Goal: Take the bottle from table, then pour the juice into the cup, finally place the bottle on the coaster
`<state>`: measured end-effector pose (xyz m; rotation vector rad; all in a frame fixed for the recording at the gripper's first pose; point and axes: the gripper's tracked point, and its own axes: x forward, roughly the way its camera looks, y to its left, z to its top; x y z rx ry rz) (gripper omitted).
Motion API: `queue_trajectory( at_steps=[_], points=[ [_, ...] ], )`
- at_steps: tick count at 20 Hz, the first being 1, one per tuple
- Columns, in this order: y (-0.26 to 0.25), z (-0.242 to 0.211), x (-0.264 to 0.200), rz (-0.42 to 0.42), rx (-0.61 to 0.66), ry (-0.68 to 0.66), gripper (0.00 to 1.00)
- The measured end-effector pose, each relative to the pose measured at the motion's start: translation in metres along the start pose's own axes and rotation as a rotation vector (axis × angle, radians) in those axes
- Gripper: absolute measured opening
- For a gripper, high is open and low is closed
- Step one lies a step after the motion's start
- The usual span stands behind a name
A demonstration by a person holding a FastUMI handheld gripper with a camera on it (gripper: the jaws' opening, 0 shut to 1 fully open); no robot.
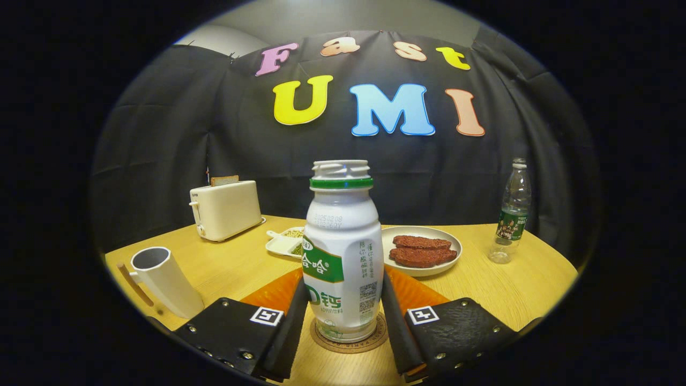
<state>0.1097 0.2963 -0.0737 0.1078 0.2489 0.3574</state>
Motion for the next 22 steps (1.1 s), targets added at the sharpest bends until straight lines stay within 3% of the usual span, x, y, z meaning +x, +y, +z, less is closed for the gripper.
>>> queue_trajectory(
  at_steps=[13, 17, 18, 22],
  points=[
    [0.0, -0.001, 0.001, -0.025, -0.015, -0.018, 0.73],
    [0.001, 0.008, -0.005, -0.019, -0.016, -0.049, 0.86],
    [0.0, 0.019, -0.011, -0.03, -0.021, -0.086, 0.98],
    [-0.002, 0.076, -0.044, -0.075, -0.114, -0.232, 0.99]
  ],
)
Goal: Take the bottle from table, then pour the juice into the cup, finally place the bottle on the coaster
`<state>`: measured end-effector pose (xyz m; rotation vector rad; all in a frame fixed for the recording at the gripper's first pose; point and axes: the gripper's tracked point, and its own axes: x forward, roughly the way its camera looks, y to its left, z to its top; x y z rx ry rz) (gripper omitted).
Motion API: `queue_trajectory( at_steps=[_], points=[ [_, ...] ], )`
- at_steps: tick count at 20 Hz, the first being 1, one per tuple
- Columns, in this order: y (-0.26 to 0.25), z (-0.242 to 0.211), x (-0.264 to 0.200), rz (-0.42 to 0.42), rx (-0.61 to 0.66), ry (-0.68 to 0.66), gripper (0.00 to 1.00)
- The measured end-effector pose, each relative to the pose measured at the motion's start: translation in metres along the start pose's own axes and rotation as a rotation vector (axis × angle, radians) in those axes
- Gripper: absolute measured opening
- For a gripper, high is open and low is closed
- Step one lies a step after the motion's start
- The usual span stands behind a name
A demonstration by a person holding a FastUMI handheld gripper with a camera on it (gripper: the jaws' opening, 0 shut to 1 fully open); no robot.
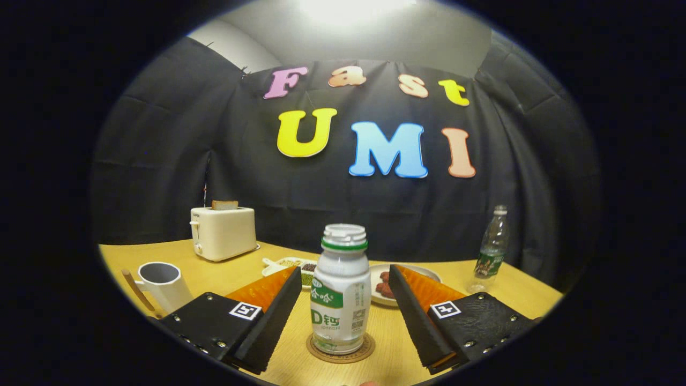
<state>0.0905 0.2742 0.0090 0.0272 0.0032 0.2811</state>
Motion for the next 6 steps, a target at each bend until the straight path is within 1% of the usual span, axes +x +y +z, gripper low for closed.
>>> queue_trajectory(
  at_steps=[3, 5, 6],
  points=[
    [-0.006, 0.054, -0.028, -0.015, -0.063, -0.102, 0.99],
    [-0.009, 0.084, -0.046, -0.002, -0.059, -0.149, 0.98],
    [-0.01, 0.095, -0.056, 0.007, -0.044, -0.166, 0.96]
  ],
)
